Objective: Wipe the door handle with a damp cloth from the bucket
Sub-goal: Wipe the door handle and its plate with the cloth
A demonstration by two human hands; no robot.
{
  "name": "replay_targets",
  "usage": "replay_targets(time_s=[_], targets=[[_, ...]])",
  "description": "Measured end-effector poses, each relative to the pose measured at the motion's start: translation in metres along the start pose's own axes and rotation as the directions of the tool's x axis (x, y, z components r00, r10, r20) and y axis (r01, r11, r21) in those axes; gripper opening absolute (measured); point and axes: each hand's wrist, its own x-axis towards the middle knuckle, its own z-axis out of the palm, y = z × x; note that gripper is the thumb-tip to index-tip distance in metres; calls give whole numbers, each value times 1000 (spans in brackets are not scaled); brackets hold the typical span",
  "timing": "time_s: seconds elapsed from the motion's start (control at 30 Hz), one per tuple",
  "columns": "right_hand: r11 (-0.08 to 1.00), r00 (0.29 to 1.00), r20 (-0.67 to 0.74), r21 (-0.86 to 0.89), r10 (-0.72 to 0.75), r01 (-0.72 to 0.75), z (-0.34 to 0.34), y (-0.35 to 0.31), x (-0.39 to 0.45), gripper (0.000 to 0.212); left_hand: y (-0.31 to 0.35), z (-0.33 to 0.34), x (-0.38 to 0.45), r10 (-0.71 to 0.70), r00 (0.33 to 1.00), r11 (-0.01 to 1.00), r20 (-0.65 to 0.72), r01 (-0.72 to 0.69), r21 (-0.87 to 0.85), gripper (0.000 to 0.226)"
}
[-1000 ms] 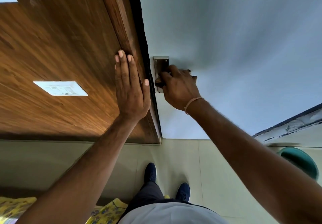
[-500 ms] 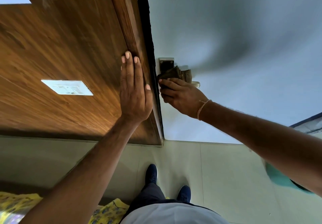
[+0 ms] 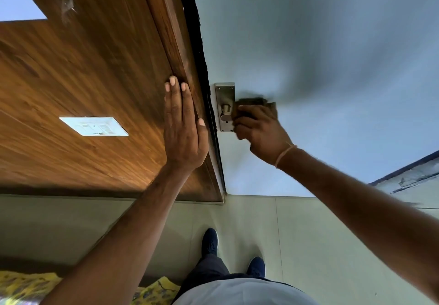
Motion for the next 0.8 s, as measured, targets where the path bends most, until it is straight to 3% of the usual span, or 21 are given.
replay_targets(time_s=[0.07,0.13,0.2,0.27,0.33,0.4,0.47,0.53,0.63,0.8], targets=[[982,976,-103,44,189,-186,-1,7,-19,26,1,2,0,-6,1000,1000,-7,6,-4,68],[913,915,-115,188,388,-363,-7,8,-27,27,2,4,0,-14,1000,1000,-15,14,-9,68],[744,803,-49,415,594,-524,-14,5,-26,37,4,5,1,-20,1000,1000,-23,20,-17,69],[415,611,88,657,787,-630,-14,-1,-22,49,5,7,1,-25,999,999,-30,25,-25,69],[94,390,229,749,892,-656,-6,-4,-21,50,5,7,1,-30,999,999,-33,29,-26,69],[-212,210,377,812,902,-544,3,-13,-17,44,4,8,1,-29,999,999,-33,28,-23,69],[-477,113,527,826,842,-300,8,-26,-7,32,3,8,1,-27,999,999,-34,26,-20,68],[-657,107,658,753,746,-46,16,-40,8,34,3,7,1,-27,999,1000,-26,27,-13,68],[-803,173,786,564,593,193,23,-64,33,49,0,4,0,-20,1000,1000,0,20,0,68],[-892,319,853,309,414,331,25,-78,61,50,-1,1,0,-14,1000,1000,25,14,10,67]])
